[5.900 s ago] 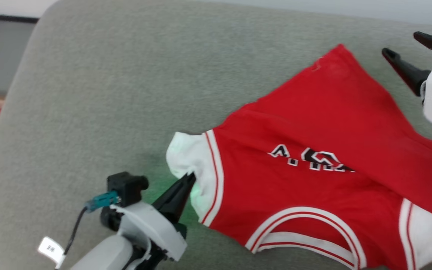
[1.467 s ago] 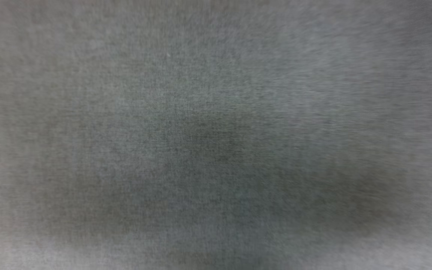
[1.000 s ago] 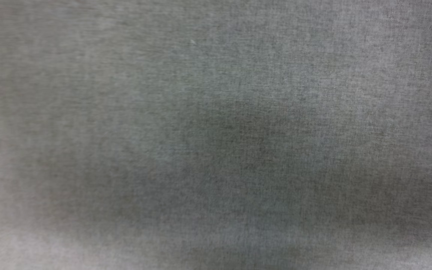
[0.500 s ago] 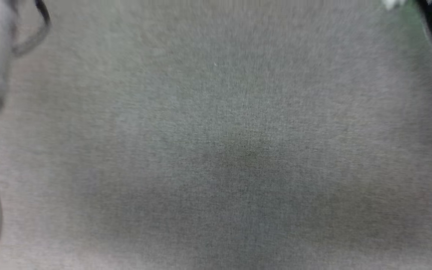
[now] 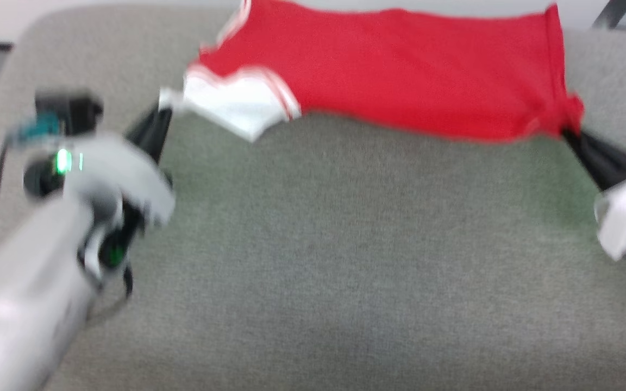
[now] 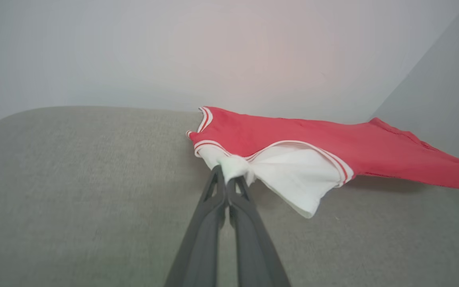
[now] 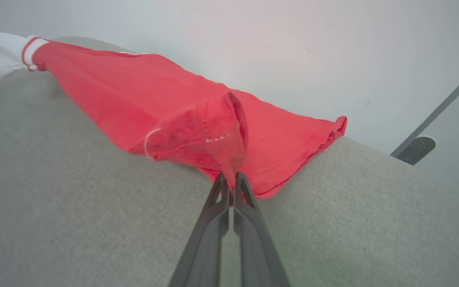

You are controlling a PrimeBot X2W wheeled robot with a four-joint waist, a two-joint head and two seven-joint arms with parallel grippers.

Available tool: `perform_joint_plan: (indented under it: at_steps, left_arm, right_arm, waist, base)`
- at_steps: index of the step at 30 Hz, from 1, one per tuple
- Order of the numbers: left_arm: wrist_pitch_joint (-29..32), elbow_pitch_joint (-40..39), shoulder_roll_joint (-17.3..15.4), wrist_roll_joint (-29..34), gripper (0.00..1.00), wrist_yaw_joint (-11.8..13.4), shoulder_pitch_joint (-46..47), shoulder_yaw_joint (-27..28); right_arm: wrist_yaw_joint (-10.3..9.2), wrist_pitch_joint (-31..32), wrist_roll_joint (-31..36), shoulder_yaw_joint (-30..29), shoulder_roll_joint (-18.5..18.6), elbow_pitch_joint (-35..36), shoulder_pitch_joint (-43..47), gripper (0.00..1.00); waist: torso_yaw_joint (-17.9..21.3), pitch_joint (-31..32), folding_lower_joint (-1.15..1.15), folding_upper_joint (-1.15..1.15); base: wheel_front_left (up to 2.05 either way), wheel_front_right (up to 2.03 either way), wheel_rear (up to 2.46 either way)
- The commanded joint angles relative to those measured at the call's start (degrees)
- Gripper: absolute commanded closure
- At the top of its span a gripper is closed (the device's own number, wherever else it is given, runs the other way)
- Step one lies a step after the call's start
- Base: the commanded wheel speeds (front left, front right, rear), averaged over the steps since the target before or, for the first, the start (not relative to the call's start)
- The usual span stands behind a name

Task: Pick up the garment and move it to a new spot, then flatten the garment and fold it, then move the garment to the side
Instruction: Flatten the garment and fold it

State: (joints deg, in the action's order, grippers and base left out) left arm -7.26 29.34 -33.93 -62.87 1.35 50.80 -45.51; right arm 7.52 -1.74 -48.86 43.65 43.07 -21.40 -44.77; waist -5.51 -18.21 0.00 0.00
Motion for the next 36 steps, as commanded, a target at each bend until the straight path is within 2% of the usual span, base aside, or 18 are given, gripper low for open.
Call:
perform_joint_plan:
  at_steps: [1, 9, 17, 23, 26, 29, 33, 36]
  left_arm:
    - [-0.5, -0.9, -0.7, -0.5, 1.00, 0.8, -1.5, 0.4]
    - [-3.3, -29.8, -11.7, -4.9, 1.00, 15.6, -24.6, 2.8]
    - [-4.2, -47.8, -18.0, -7.0, 1.00, 26.3, -40.1, 1.5]
    - [-4.4, -55.5, -19.7, -8.0, 1.00, 32.0, -47.1, -0.1]
    - [-3.9, -58.5, -21.4, -8.0, 1.00, 34.8, -49.2, -0.5]
    - [-3.6, -61.5, -24.2, -6.5, 1.00, 37.1, -48.6, 0.2]
    - [-1.0, -64.4, -28.7, -4.2, 1.00, 38.5, -44.6, 1.6]
    - [2.6, -65.4, -32.3, -2.5, 1.00, 37.9, -40.0, 2.7]
  right_arm:
    - [-0.07, -0.4, 0.1, -0.4, 0.7, 0.3, 1.2, 1.00]
    - [-0.07, -1.3, -2.7, -2.6, 5.9, 8.9, 16.9, 1.00]
    - [-0.07, -0.8, -3.9, -5.5, 9.9, 16.6, 29.0, 1.00]
    - [-0.07, -0.9, -5.5, -10.4, 11.9, 21.5, 38.5, 1.00]
    - [-0.07, -0.9, -5.6, -13.4, 12.3, 23.7, 43.2, 1.00]
    - [-0.07, -1.1, -6.0, -17.2, 11.0, 25.6, 46.2, 1.00]
    - [-0.07, 0.8, -5.4, -21.6, 8.9, 27.9, 46.5, 1.00]
    - [-0.07, 3.6, -3.8, -24.7, 7.2, 29.2, 44.4, 1.00]
  waist:
    - [-0.4, 5.0, 0.00, 0.00]
    - [-0.8, 7.7, 0.00, 0.00]
    - [-1.7, 8.6, 0.00, 0.00]
    - [-2.3, 7.6, 0.00, 0.00]
    - [-2.2, 6.8, 0.00, 0.00]
    - [-1.7, 6.0, 0.00, 0.00]
    - [-0.6, 5.1, 0.00, 0.00]
    - [0.6, 4.0, 0.00, 0.00]
  base:
    - [0.00, 0.00, 0.00]
    - [0.00, 0.00, 0.00]
    - [0.00, 0.00, 0.00]
    - [0.00, 0.00, 0.00]
    - [0.00, 0.00, 0.00]
    - [0.00, 0.00, 0.00]
    - [0.00, 0.00, 0.00]
    - [0.00, 0.00, 0.00]
